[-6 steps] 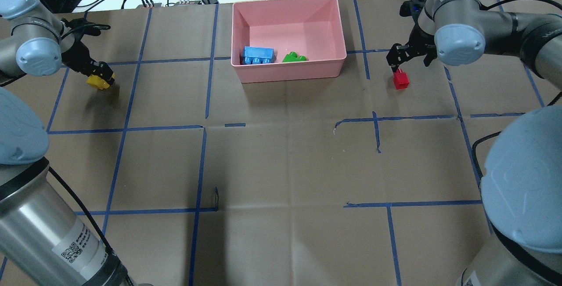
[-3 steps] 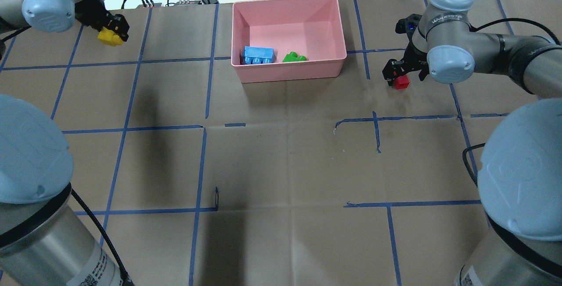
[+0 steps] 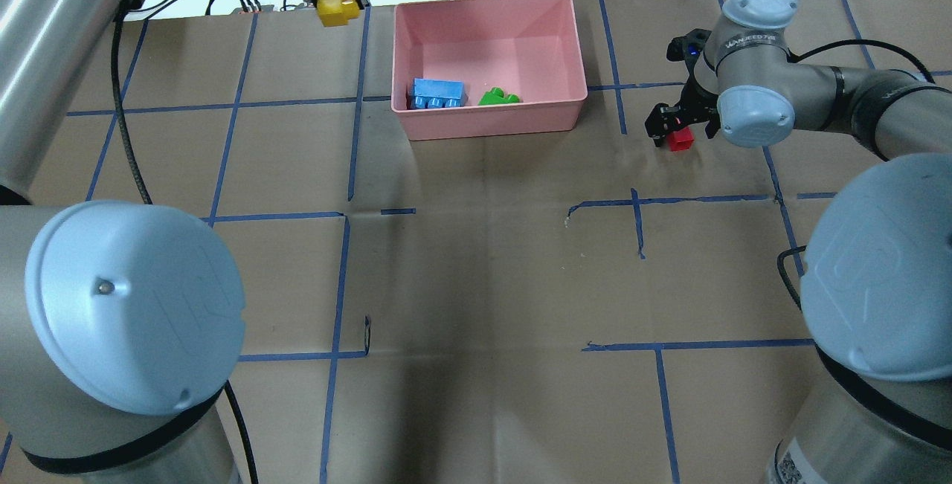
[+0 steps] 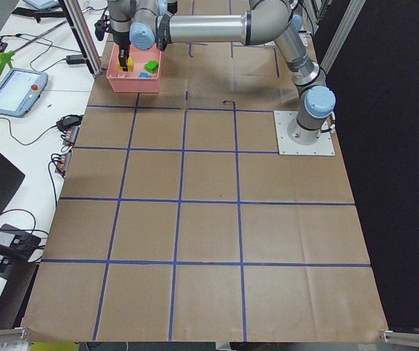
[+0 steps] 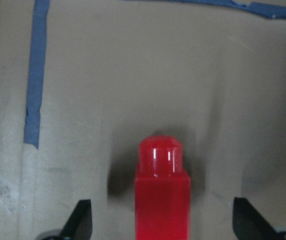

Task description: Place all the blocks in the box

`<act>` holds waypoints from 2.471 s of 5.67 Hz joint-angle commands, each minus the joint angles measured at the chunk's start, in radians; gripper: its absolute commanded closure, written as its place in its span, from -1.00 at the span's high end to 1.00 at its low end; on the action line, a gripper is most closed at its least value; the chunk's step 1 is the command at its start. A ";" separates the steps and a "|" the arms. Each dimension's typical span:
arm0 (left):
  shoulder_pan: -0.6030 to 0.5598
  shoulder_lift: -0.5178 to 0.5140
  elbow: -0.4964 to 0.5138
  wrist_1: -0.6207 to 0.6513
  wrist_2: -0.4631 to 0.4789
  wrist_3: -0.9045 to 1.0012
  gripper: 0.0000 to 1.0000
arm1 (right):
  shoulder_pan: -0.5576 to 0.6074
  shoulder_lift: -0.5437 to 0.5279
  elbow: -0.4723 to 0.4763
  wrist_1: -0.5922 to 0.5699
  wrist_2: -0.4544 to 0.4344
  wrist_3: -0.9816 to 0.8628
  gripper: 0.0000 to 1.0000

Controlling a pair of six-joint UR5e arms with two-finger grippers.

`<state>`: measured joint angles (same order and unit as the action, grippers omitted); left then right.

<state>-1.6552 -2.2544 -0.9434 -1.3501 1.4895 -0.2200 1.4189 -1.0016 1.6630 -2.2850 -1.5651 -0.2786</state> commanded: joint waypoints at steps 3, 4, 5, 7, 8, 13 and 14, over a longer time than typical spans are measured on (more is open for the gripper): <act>-0.133 -0.123 -0.017 0.145 0.051 -0.257 -0.49 | -0.002 -0.009 0.001 0.022 0.003 -0.007 -0.93; -0.143 -0.140 -0.027 0.235 0.063 -0.301 0.97 | -0.003 -0.023 -0.018 0.057 0.007 -0.008 -0.98; -0.138 -0.129 -0.020 0.253 0.061 -0.289 0.98 | -0.003 -0.061 -0.085 0.158 0.008 -0.028 -0.99; -0.028 -0.018 -0.032 0.136 0.057 -0.091 0.99 | -0.005 -0.103 -0.269 0.361 0.048 -0.068 -0.99; 0.065 0.068 -0.055 0.003 0.055 0.108 0.99 | 0.000 -0.112 -0.311 0.360 0.198 -0.068 -0.99; 0.137 0.577 -0.563 -0.098 0.052 0.308 0.99 | 0.264 0.202 -0.486 -0.132 0.508 -0.018 -0.96; 0.137 0.593 -0.571 -0.103 0.057 0.304 0.99 | 0.264 0.205 -0.489 -0.131 0.507 -0.021 -0.87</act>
<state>-1.5176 -1.6936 -1.4957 -1.4391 1.5432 0.0869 1.6745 -0.8189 1.1858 -2.3949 -1.0582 -0.2988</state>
